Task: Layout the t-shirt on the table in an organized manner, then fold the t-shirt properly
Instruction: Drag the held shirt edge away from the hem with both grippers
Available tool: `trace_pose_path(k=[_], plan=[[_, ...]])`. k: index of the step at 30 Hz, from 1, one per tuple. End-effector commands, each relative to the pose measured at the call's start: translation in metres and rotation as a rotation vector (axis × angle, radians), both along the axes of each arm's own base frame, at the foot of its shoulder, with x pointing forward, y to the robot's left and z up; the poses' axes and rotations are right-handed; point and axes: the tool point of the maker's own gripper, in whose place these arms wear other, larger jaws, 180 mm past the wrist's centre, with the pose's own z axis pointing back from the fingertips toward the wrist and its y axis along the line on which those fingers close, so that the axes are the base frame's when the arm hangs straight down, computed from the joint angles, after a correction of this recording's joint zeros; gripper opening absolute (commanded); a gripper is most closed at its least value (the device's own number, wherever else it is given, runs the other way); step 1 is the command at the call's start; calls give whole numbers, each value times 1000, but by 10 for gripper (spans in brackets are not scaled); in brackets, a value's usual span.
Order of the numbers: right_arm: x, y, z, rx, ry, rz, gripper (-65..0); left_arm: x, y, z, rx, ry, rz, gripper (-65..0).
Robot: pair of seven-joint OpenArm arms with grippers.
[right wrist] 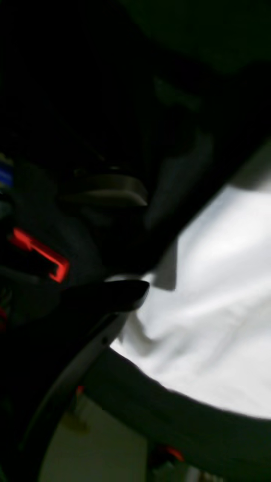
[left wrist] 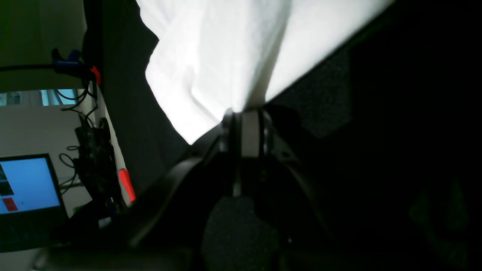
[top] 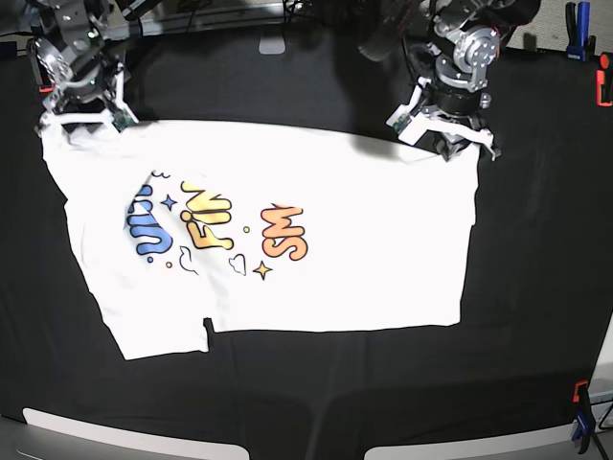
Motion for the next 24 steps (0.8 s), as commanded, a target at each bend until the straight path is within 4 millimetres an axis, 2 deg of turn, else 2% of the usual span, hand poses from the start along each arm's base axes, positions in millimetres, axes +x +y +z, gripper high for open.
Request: trace_pose_path(k=[1,6,10,14,20,24], plan=[[5,-1,5,-16,-12,30,-345,-4,2,-3,7,21,-1,-650],[15,0,13,-144,-68,136,-345,0,18,1,83,-2,-12,-650],[20,8,20,-225,-136,223,-345,0,19,1,83,-1,-11,-650],[26,9,29,-263,-206,228,-345,0,19,1,84,-1,-12,-650],[27,1,23,-266,-186,215,-345,0,19,1,84,-1,-11,-650],[16,5,8,-226,-88,228,-345,0,19,1,84,-1,-11,-650]])
